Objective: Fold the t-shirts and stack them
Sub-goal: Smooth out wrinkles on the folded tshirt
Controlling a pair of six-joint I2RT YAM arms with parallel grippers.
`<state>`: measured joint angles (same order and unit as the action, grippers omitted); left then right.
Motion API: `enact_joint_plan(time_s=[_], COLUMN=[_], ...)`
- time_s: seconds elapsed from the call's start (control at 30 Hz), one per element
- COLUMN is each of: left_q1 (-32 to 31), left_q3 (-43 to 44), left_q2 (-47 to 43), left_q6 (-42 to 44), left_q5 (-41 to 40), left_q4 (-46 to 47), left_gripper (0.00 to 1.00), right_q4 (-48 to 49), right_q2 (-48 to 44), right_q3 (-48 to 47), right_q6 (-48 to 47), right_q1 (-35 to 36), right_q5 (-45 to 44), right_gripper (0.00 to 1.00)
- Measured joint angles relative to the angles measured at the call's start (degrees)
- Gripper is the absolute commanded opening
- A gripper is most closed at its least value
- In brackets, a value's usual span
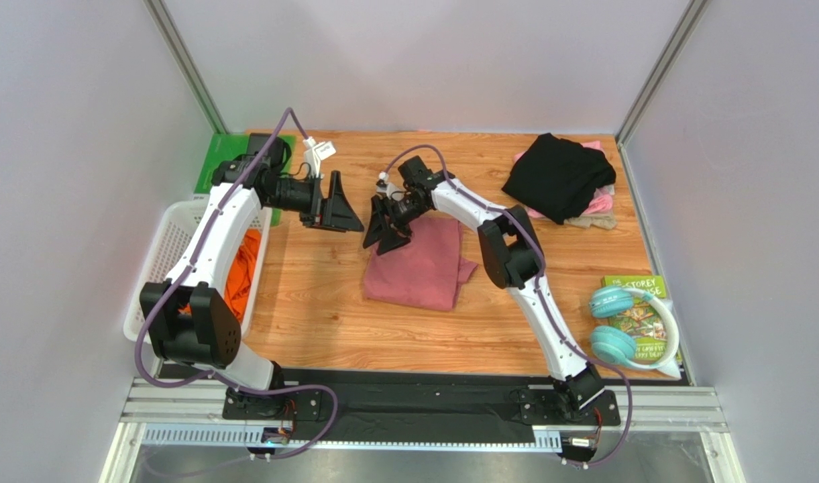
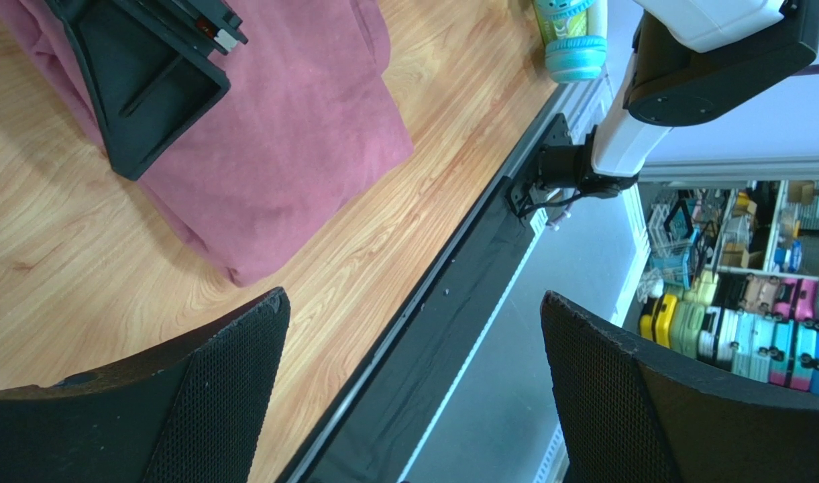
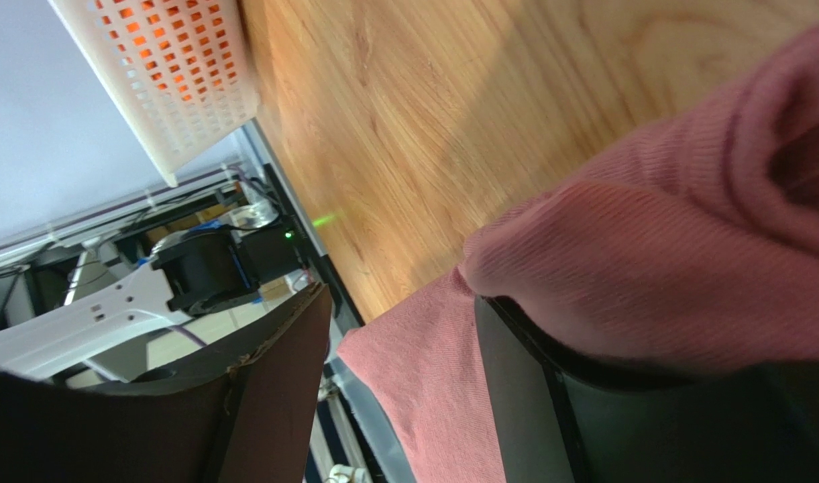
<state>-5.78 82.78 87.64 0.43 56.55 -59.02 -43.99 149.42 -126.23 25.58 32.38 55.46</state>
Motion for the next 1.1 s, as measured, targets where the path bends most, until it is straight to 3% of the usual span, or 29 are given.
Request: enact_joint_plan(time_s=[0.33, 0.5, 0.6, 0.83, 0.97, 1.1], left_q1=[0.2, 0.2, 0.2, 0.2, 0.3, 2.1], left_q3=[0.4, 0.4, 0.4, 0.4, 0.4, 0.4], left_q2=[0.0, 0.0, -0.1, -0.2, -0.2, -0.6], left_q6=[0.0, 0.0, 0.0, 0.0, -0.1, -1.3], left_q5=[0.4, 0.6, 0.6, 0.6, 0.6, 1.0], left_q4=[0.0, 0.0, 0.0, 0.0, 0.1, 1.1], left_gripper=[1.0, 1.0, 1.0, 1.0, 1.0, 1.0], right_q4=[-6.2, -6.3, -4.2, 18.1, 27.8, 31.1], right_q2=[-1.2, -6.7, -14.0, -37.8, -38.0, -32.0], right_q3=[-1.0, 3.6, 9.7, 39.6, 51.0, 55.3], right_q6=[-6.4, -6.9, -5.8, 4.7, 9.9, 12.4], right_q1=[-1.1, -1.3, -1.3, -0.7, 0.8, 1.8], right_q5=[-1.6, -1.4, 0.0, 5.6, 6.4, 6.1], right_gripper=[0.63, 0.63, 0.64, 0.64, 0.63, 0.63])
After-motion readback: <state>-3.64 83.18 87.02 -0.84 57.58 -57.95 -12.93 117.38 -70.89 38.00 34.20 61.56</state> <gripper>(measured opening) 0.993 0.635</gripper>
